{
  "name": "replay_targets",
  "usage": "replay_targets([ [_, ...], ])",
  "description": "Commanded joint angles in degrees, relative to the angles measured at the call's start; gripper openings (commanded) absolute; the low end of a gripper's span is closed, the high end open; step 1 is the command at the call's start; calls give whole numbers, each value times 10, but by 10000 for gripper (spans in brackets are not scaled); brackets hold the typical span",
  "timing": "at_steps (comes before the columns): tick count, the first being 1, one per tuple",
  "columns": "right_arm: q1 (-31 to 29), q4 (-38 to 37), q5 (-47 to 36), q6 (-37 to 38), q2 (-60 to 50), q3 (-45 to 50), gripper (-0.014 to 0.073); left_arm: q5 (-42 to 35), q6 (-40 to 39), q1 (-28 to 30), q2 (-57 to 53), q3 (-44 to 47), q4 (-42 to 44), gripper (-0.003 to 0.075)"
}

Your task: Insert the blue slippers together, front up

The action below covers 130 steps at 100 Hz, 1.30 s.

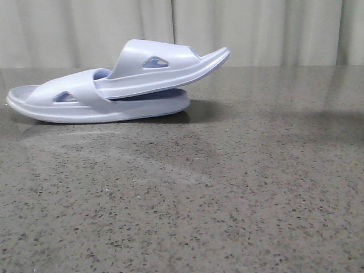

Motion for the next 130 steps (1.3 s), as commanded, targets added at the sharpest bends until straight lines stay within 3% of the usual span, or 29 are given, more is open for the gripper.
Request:
replay_targets([
  [1,42,34,-91,-4,-40,28,-79,-88,34,-40,-50,22,-46,15],
  [21,145,34,-224,-40,-96,106,-79,-234,63,-145,-127,154,-87,15],
  [38,181,34,-315,-47,-168,201,-79,-317,111,-197,-197,268,-160,15],
  [77,183,35,-351,-47,-318,355,-79,-328,165,-203,-374,439,-268,15],
  [130,183,48,-348,-47,-321,364,-79,-353,165,-203,-389,446,-309,15],
])
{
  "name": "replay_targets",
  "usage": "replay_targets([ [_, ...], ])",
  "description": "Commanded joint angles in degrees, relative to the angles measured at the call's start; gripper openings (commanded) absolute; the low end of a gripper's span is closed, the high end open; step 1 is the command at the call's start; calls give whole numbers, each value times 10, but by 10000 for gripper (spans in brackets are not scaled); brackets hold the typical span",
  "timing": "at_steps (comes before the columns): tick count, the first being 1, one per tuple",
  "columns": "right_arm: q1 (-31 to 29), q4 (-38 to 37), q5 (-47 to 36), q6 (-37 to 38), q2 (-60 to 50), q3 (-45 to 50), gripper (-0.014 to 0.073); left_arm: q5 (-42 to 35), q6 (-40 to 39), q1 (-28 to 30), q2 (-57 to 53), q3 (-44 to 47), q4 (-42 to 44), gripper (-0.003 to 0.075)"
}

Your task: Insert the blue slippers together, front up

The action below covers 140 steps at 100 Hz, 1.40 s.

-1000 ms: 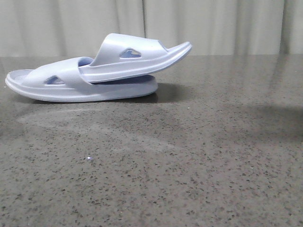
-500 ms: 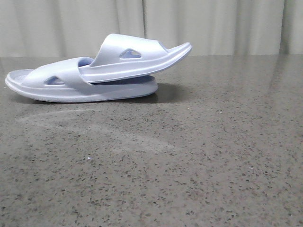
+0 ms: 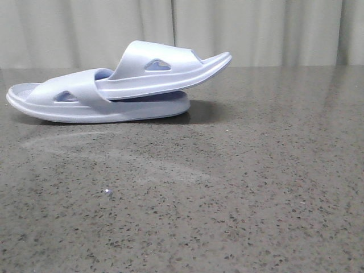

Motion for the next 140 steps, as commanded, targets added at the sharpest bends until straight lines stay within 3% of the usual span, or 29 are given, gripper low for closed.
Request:
replay_targets([
  [1,1,8,-8,-7,2,-13,-79,2,0,-5,2,-15,-10,15],
  [49,1,8,-8,-7,2,-13,-79,2,0,-5,2,-15,-7,15],
  [62,1,8,-8,-7,2,-13,-79,-28,-4,-4,1,-8,23,15],
  [69,1,8,-8,-7,2,-13,-79,-12,-107,7,-13,-5,190,15],
  [75,1,8,-8,-7,2,-13,-79,-3,-289,21,-32,-1,380,15],
  [82,1,8,-8,-7,2,-13,-79,-4,-463,41,-54,17,537,15],
  [100,1,8,-8,-7,2,-13,-79,-5,-716,116,-150,81,774,15],
  [117,1,8,-8,-7,2,-13,-79,-37,-756,129,-216,148,824,15],
  [140,1,8,-8,-7,2,-13,-79,19,-755,129,-244,146,842,15],
])
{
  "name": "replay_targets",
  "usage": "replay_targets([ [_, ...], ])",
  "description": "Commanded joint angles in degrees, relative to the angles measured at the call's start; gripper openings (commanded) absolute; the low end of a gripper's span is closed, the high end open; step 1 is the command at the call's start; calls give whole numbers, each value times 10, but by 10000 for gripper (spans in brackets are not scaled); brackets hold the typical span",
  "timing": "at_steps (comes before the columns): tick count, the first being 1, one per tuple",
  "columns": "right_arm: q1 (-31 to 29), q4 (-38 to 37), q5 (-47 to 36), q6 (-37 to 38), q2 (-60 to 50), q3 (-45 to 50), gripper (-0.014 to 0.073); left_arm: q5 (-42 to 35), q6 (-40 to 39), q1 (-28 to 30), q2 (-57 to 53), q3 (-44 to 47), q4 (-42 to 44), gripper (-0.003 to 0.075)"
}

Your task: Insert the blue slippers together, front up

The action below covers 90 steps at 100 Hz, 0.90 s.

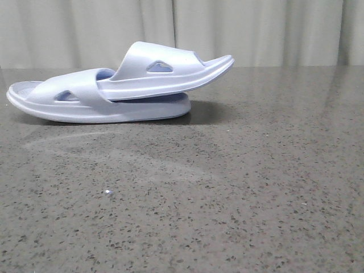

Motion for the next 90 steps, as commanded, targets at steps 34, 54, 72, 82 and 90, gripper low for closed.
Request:
replay_targets([
  [34,1,7,-8,-7,2,-13,-79,-19,-7,2,4,5,-34,15],
  [54,1,7,-8,-7,2,-13,-79,-19,-7,2,4,5,-34,15],
  [72,1,7,-8,-7,2,-13,-79,-19,-7,2,4,5,-34,15],
  [82,1,7,-11,-7,2,-13,-79,-19,-7,2,4,5,-34,15],
  [90,1,7,-23,-7,2,-13,-79,-19,-7,2,4,5,-34,15],
])
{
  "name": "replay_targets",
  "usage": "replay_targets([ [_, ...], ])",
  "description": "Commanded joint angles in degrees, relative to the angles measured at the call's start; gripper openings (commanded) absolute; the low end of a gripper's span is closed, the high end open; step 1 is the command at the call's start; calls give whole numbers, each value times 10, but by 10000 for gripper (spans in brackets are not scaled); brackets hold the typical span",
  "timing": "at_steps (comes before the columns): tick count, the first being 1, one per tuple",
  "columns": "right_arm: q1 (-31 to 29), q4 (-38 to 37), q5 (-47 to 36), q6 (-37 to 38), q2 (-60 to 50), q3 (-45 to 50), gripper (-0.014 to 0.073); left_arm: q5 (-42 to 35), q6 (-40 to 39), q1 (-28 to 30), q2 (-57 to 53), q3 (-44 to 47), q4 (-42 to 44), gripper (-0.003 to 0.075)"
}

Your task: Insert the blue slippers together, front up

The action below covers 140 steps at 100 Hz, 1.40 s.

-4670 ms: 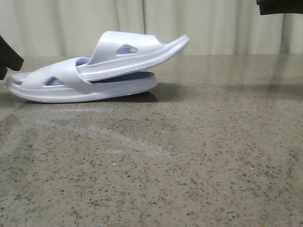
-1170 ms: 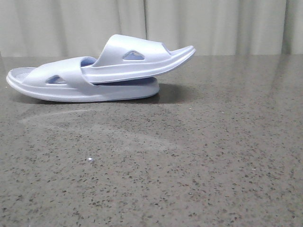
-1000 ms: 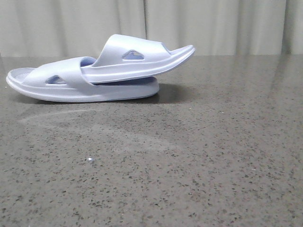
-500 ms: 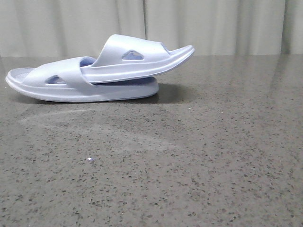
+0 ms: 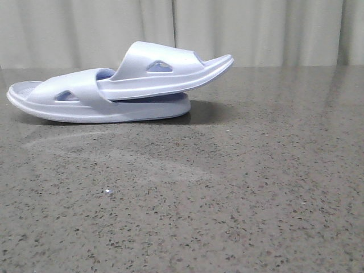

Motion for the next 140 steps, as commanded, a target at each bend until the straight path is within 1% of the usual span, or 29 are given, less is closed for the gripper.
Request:
replay_targets([
  [1,1,7,-23,-7,2,-13,-79,-41,-6,1,6,5,-6,15],
  [8,1,-9,-55,-7,2,-13,-79,-41,-6,1,6,5,-6,15],
  [14,1,-80,-81,16,1,-13,-79,-41,-6,1,6,5,-6,15],
  [16,1,-122,-90,43,0,-13,-79,-41,-6,1,6,5,-6,15],
  [17,1,-157,-99,68,0,-13,-79,-41,-6,1,6,5,-6,15],
  [18,1,-176,-103,83,-2,-13,-79,-41,-6,1,6,5,-6,15],
  [19,1,-218,-107,117,-1,-13,-79,-41,-6,1,6,5,-6,15],
  [20,0,-218,-110,117,-3,-13,-79,-41,-6,1,6,5,-6,15],
  [21,0,-263,-116,158,-5,-13,-79,-41,-6,1,6,5,-6,15],
  [22,-2,-288,-117,179,-5,-13,-79,-41,-6,1,6,5,-6,15],
  [23,-3,-339,-119,224,-6,-13,-79,-41,-6,1,6,5,-6,15],
  [24,-4,-365,-122,247,-9,-13,-79,-41,-6,1,6,5,-6,15],
  [26,-11,-469,-124,341,-13,-13,-79,-41,-6,1,6,5,-6,15],
  [27,-13,-469,-124,341,-14,-13,-79,-41,-6,1,6,5,-6,15],
  [29,-20,-567,-121,429,-20,-13,-79,-41,-6,1,6,5,-6,15],
  [31,-25,-610,-119,468,-24,-13,-79,-41,-6,1,6,5,-6,15],
  [32,-33,-650,-115,504,-28,-13,-79,-41,-6,1,6,5,-6,15],
  [34,-39,-684,-109,535,-33,-13,-79,-41,-6,1,6,5,-6,15],
  [35,-48,-727,-99,572,-41,-12,-79,-41,-6,1,6,5,-6,15],
  [40,-64,-780,-80,614,-59,-9,-79,-41,-6,1,6,5,-6,15],
  [46,-91,-792,-80,618,-83,3,-79,-41,-6,1,6,5,-6,15],
  [55,-120,-792,-134,618,-120,44,-79,-41,-6,1,6,5,-6,15],
  [63,-131,-795,-171,618,-153,87,-79,-41,-6,1,6,5,-6,15],
  [74,-132,-796,-174,618,-195,132,-79,-40,-6,1,6,5,-6,15],
  [79,-133,-800,-123,618,-217,131,-79,-40,-6,1,6,5,-6,15],
  [83,-134,-804,-115,618,-233,131,-79,-40,-6,1,6,5,-6,15],
  [102,-161,-813,-24,624,-323,131,-79,-38,-6,1,6,5,-6,15],
  [122,-164,-813,-56,623,-318,131,-79,-38,-6,1,6,5,-6,15],
  [140,-164,-813,-59,623,-318,131,-79,-38,-6,1,6,5,-6,15],
])
